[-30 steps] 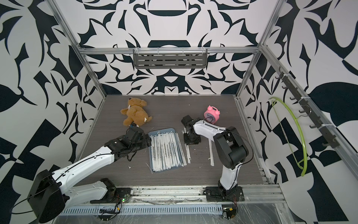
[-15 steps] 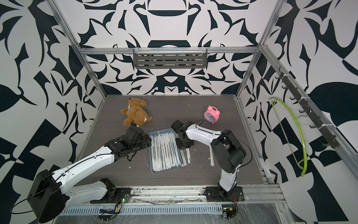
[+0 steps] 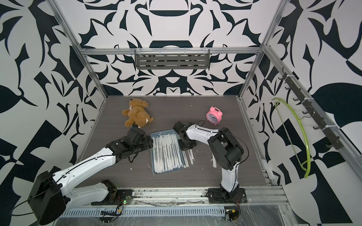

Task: Put the straws into the storage box
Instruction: Pick up the straw from the center of the board, then place the straw in the storage box.

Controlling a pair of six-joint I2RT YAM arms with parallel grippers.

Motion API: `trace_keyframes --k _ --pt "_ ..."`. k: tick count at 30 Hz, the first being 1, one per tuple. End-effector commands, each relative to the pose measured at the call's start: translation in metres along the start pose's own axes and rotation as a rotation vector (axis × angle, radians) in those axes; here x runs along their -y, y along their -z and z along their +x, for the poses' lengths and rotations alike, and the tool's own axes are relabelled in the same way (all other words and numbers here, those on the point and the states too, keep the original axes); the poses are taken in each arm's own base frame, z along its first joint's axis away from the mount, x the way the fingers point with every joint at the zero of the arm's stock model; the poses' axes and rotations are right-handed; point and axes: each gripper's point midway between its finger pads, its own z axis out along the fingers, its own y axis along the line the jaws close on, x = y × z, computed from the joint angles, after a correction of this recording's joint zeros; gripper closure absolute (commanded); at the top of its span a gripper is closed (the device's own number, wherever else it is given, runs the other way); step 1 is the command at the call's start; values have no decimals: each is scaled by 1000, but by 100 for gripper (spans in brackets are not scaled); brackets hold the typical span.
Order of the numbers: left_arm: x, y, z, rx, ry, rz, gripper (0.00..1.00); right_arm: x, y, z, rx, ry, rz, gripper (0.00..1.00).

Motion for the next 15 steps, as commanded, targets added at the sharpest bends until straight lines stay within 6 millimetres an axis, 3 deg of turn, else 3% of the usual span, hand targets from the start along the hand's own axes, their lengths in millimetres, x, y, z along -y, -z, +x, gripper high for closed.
trace_keyframes --k 1,5,11,15 --pt "-3 2 3 -2 -4 -3 18 3 22 -10 61 -20 -2 93" --pt "-1 3 1 2 -5 -1 18 -14 55 -14 94 -55 -139 93" --pt "-6 4 0 6 -1 -24 18 -17 86 -17 137 -73 -162 92" --pt "-26 7 4 17 45 -97 18 -57 93 -15 205 -95 -182 95"
